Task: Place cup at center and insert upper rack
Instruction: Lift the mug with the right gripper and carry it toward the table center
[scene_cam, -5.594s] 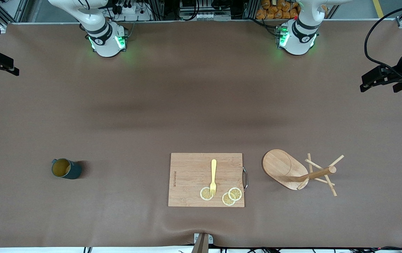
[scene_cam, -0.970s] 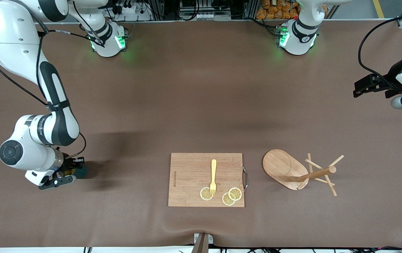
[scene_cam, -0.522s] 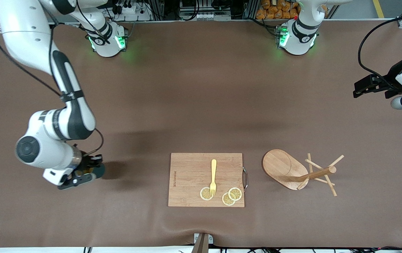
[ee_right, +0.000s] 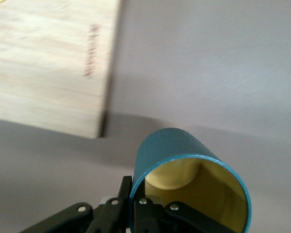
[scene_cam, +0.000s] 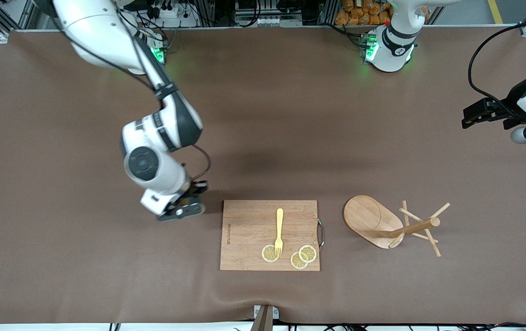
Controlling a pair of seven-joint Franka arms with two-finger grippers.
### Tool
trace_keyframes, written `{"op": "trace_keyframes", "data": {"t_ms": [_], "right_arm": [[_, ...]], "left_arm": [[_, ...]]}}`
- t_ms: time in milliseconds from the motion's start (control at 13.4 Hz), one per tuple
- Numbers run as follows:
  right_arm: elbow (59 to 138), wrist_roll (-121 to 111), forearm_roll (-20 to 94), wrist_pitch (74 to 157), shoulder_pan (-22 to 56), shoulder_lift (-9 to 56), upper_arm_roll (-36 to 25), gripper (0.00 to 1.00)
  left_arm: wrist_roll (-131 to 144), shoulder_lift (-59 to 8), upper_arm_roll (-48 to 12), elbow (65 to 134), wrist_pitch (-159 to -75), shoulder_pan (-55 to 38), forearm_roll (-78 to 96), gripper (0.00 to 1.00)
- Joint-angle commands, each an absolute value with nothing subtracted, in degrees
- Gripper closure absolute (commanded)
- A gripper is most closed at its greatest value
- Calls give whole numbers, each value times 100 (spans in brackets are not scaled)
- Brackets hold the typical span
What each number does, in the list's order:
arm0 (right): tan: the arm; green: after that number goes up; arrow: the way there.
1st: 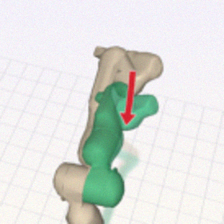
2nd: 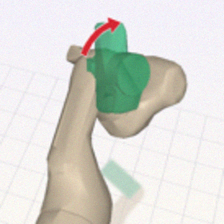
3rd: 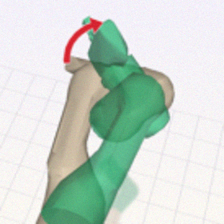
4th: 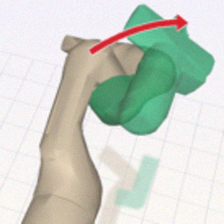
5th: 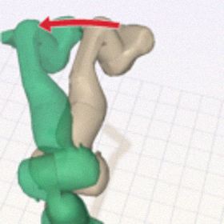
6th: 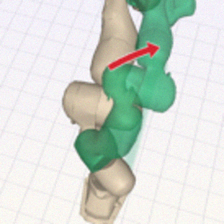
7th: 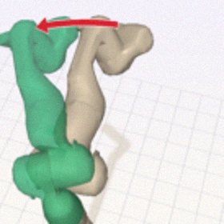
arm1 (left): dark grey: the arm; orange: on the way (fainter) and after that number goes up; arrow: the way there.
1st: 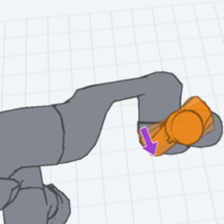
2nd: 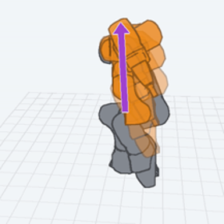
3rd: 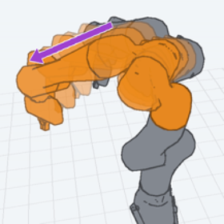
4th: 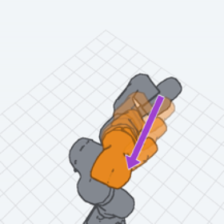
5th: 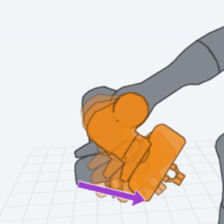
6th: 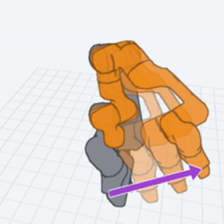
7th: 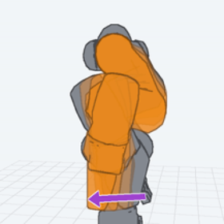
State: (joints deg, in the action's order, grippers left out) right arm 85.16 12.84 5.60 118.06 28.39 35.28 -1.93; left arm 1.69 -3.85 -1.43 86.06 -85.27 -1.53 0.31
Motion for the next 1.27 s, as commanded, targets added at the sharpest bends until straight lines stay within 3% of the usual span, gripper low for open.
{"op": "trace_keyframes", "data": {"t_ms": [0, 448, 1193], "right_arm": [[8587, 1791, 624, 11742, 3355, 3410, -264, 100], [8411, 2469, 747, 11804, 4384, 3612, -264, 100], [8042, 3516, 800, 12199, 5053, 4104, -272, 100]], "left_arm": [[167, -351, -141, 8648, -8587, -149, -9, 0], [132, -387, -141, 8666, -8578, -149, -35, 0], [97, -387, -123, 8762, -8569, -53, -70, 0]]}}
